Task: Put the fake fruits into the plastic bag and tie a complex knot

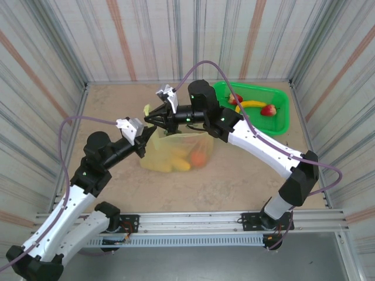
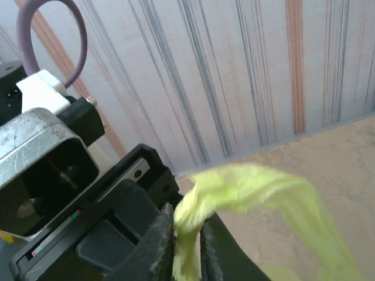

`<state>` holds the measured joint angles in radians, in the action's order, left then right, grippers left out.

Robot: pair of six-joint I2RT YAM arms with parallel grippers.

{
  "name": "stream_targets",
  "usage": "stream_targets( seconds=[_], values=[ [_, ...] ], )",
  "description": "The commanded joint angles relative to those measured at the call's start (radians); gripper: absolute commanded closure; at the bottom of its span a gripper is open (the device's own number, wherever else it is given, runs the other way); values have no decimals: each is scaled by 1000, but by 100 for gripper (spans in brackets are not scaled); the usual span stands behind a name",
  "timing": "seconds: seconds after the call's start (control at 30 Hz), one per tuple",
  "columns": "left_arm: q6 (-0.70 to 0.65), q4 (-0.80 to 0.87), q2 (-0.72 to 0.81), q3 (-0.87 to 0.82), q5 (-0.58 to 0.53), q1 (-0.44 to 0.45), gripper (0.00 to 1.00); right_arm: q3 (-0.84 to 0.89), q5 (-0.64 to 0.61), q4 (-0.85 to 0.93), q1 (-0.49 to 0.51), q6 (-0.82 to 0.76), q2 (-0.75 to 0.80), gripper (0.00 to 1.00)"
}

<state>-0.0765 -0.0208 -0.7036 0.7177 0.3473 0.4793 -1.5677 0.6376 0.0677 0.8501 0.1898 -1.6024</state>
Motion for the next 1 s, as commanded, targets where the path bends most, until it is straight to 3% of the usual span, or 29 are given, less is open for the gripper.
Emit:
stream_targets(
  seconds=[0.0,0.3,0.43,0.5,0.63,0.7,0.77,0.87,0.97],
  values=[
    [-25,-18,19,6,12,7,97,-28,38,-57,-6,69,-18,79],
    [-36,-11,29,1,20,13,99,-97,36,-59,-12,140,-67,66],
    [-41,-10,34,-3,18,15,99,-148,42,-15,-5,157,-95,64],
    [-42,-9,36,-4,13,15,99,-165,43,-4,-7,166,-104,71],
    [-39,-1,39,-4,-9,15,97,-177,54,-13,-18,187,-100,97],
    [-32,6,44,-3,-29,15,90,-182,53,-9,-32,190,-90,100],
    [-18,15,59,-1,-66,15,73,-195,54,0,-52,198,-81,100],
    [-24,22,94,-15,-115,15,55,-237,88,41,-70,205,-85,100],
    [-55,45,110,-29,-171,15,50,-317,139,142,-68,167,-106,100]
  ],
)
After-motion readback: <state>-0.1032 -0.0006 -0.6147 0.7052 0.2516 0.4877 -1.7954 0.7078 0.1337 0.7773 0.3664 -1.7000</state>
